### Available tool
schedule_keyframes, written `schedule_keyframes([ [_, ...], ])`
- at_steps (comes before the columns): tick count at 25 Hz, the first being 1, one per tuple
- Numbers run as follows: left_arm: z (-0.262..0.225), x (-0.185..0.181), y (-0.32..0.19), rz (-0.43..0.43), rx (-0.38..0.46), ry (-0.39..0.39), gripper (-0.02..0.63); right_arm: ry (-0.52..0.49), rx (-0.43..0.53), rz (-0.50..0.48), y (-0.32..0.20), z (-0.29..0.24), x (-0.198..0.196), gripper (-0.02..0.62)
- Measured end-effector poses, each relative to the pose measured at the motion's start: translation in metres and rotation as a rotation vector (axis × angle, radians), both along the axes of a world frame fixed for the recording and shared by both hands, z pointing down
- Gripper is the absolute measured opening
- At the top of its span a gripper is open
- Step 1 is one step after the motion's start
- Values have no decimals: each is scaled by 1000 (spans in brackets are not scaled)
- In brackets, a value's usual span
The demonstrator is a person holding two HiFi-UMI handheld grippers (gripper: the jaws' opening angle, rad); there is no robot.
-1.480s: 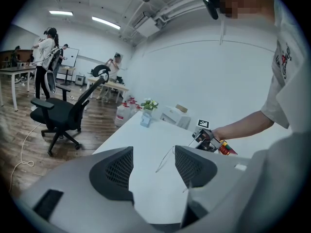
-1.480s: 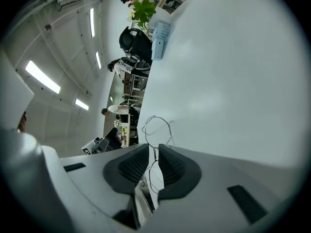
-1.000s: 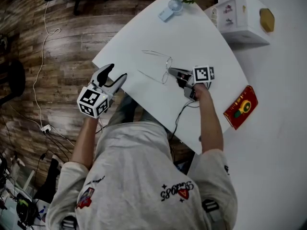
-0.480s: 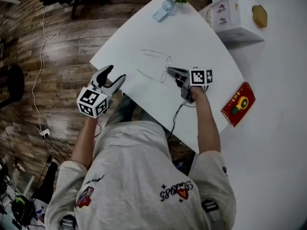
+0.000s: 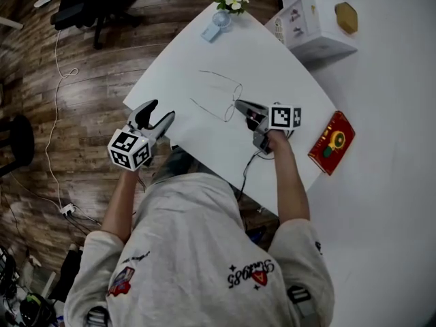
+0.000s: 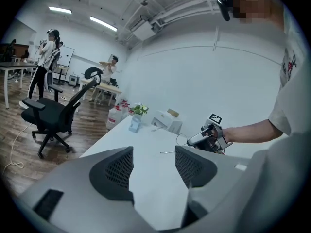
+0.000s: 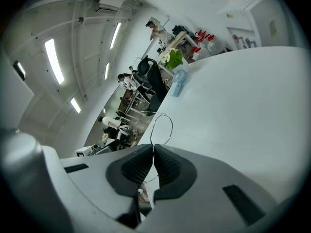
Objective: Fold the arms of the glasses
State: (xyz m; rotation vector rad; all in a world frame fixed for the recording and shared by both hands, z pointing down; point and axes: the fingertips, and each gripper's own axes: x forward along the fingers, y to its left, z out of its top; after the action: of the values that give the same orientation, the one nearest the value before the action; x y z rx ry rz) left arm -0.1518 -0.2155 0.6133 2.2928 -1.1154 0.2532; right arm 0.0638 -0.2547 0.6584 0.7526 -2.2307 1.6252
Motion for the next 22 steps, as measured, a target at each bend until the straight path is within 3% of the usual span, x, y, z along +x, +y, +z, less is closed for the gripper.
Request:
schedule_keyframes([
  [6,-16,15,3,30,3,54,265,-5,37,53,7,-39,11,15],
  [9,-22,24,3,26,-23,133,264,-5,53,71,10,-49,15,15],
  [14,-17,29,3,-44,-208,437,265,-1,49,92,17,-55,16,15],
  [18,-27,58,14,28,-356,762,253,-19,48,105,24,-59,14,15],
  [20,-29,70,20,48,-389,833,240,-28,47,106,27,-62,12,15],
  [22,-29,81,23,61,-388,832,194,-33,46,109,28,-65,10,15],
])
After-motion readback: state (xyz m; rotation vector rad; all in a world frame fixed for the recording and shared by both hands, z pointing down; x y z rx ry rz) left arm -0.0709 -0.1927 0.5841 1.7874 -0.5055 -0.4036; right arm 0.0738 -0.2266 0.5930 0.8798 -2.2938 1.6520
